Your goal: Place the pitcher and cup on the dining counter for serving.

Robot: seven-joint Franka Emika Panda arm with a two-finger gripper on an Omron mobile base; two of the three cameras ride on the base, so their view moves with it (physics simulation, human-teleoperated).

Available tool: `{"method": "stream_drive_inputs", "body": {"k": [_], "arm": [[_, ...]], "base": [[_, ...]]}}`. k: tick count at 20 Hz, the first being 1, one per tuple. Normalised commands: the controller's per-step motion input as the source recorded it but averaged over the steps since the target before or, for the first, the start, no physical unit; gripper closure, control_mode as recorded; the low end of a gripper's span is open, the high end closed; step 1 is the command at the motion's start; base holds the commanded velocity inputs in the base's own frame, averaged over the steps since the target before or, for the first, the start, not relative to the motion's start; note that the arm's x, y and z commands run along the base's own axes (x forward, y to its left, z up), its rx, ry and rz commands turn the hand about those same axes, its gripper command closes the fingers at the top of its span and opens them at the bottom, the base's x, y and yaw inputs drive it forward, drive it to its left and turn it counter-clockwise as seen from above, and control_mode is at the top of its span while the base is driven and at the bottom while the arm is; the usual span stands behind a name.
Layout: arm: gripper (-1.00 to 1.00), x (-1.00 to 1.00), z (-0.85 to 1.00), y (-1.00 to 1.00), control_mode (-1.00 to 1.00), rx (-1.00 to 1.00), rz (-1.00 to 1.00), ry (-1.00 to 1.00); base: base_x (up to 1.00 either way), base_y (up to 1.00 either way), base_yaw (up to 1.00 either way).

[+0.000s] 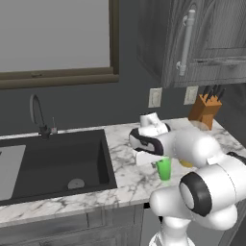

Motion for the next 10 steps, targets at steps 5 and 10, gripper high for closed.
{"method": "stream_drive_inputs", "body": {"k": [5,10], "arm": [[1.0,-0.32,0.51,0.0,-1.0,0.0,0.06,-0.21],[1.0,-0.33,0.79,0.0,-1.0,0.01,0.02,-0.2]], "base": [[0.0,0.0,0.0],[0.0,0.0,0.0]]}}
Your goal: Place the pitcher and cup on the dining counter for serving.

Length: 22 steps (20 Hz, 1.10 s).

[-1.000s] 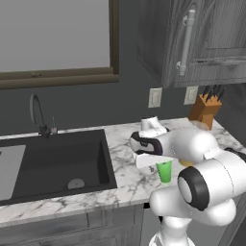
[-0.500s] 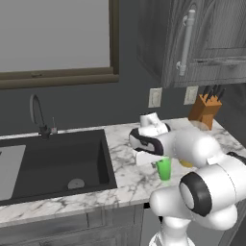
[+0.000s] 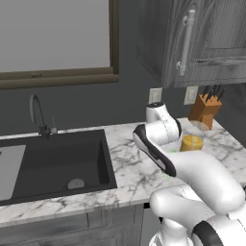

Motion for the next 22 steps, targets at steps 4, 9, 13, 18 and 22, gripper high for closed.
{"method": "stream_drive_inputs", "body": {"k": [4,9,13,18,22], "arm": [[1.0,-0.26,0.98,0.0,-1.0,0.02,0.01,-0.24],[1.0,-0.4,1.0,0.0,-1.0,0.0,0.04,-0.31],[1.0,-0.52,0.91,0.01,-1.0,0.0,0.1,-0.34],[1.0,-0.6,0.59,0.07,-1.0,0.0,0.21,-0.28],[1.0,-0.16,0.04,0.06,1.0,0.0,0.12,-0.05]], "base": [[0.0,0.0,0.0],[0.0,0.0,0.0],[0.0,0.0,0.0],[0.0,0.0,0.0],[-0.45,0.26,0.49]]}}
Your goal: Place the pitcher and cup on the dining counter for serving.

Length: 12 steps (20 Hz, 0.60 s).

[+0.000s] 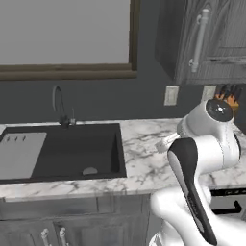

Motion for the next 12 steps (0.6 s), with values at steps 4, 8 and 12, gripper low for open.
{"method": "stream_drive_inputs", "body": {"k": [4,8,12], "arm": [[1.0,0.0,0.0,0.0,1.0,0.0,0.0,0.0],[1.0,0.0,0.0,0.0,1.0,0.0,0.0,0.0],[1.0,0.0,0.0,0.0,1.0,0.0,0.0,0.0]], "base": [[-0.31,0.24,0.92],[-0.07,0.11,1.0],[-0.07,0.11,1.0]]}}
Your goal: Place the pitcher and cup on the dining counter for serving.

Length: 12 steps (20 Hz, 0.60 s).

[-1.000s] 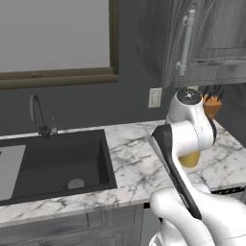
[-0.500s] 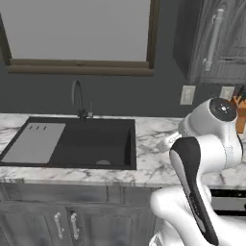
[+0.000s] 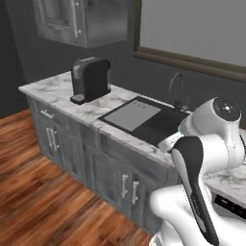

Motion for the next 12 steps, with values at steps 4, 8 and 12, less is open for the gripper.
{"method": "stream_drive_inputs", "body": {"k": [4,8,12], "arm": [[1.0,0.0,0.0,0.0,1.0,0.0,0.0,0.0],[1.0,0.0,0.0,0.0,1.0,0.0,0.0,0.0],[1.0,0.0,0.0,0.0,1.0,0.0,0.0,0.0]], "base": [[-0.04,0.11,1.0],[0.0,0.1,1.0],[0.0,0.08,1.0]]}}
